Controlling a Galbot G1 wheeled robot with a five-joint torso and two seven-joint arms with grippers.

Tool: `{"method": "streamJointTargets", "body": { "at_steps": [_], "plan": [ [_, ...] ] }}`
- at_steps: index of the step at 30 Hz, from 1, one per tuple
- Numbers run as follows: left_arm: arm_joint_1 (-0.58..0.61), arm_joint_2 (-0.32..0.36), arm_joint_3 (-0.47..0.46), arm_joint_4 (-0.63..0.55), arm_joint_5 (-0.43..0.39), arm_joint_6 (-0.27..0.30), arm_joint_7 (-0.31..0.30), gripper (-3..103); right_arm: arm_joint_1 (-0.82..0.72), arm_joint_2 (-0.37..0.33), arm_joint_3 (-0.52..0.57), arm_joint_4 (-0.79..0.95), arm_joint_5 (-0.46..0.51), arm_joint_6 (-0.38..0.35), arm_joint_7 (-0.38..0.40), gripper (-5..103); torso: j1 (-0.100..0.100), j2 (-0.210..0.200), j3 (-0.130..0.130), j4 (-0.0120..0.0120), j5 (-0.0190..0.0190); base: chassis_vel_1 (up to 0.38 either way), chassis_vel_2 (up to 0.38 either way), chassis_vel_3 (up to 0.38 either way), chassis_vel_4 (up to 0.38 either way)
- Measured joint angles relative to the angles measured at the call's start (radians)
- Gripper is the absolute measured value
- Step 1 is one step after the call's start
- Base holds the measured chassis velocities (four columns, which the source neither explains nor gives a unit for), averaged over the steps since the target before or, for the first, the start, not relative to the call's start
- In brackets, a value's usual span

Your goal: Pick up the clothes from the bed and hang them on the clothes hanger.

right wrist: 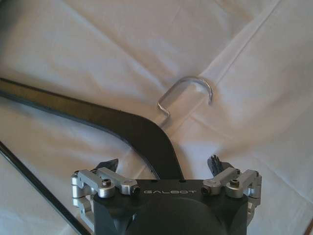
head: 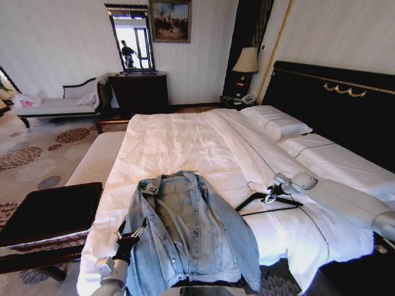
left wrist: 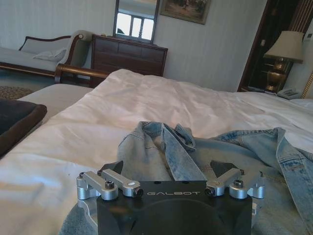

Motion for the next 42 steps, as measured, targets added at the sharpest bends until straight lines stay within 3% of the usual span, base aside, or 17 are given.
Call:
{"method": "streamJointTargets", "body": {
  "at_steps": [6, 11, 14, 18, 21, 34, 42],
  "plan": [
    [0.002, -0.003, -0.009, 0.000, -0.003, -0.002, 0.002, 100, 0.001, 0.020, -0.010, -0.017, 0.000, -0.001, 0.001, 90, 0.000, 0.000, 0.000, 0.0000, -0.0001, 0.000, 0.000, 0.000, 0.000],
    [0.007, -0.003, -0.019, -0.003, -0.008, -0.004, 0.004, 100, 0.001, 0.026, -0.013, -0.024, 0.000, -0.002, 0.000, 68, 0.000, 0.000, 0.000, 0.0001, -0.0002, 0.000, 0.000, 0.000, 0.000],
    [0.007, -0.003, -0.020, -0.003, -0.009, -0.005, 0.004, 100, 0.001, 0.028, -0.014, -0.027, 0.000, -0.002, 0.000, 62, 0.000, 0.000, 0.000, 0.0000, -0.0002, 0.000, 0.000, 0.000, 0.000],
    [0.011, -0.008, -0.019, -0.007, -0.010, -0.005, 0.005, 100, 0.003, 0.029, -0.014, -0.022, 0.003, -0.003, -0.001, 42, 0.000, 0.000, 0.000, 0.0001, -0.0002, 0.000, 0.000, 0.000, 0.000],
    [0.013, -0.008, -0.018, -0.008, -0.010, -0.006, 0.006, 100, 0.004, 0.022, -0.014, -0.012, 0.004, -0.003, -0.002, 37, 0.000, 0.000, 0.000, 0.0002, -0.0001, 0.000, 0.000, 0.000, 0.000],
    [0.014, -0.004, -0.014, -0.021, -0.010, -0.008, 0.007, 100, 0.008, -0.035, 0.046, 0.042, -0.067, 0.055, 0.012, 34, 0.000, 0.000, 0.000, 0.0002, 0.0001, 0.000, 0.000, 0.000, 0.000],
    [0.023, 0.004, -0.011, -0.040, -0.008, -0.004, 0.006, 100, -0.045, -0.108, 0.189, 0.111, -0.160, 0.104, 0.062, 34, 0.000, 0.000, 0.000, 0.0000, 0.0000, 0.000, 0.000, 0.000, 0.000]
  ]
}}
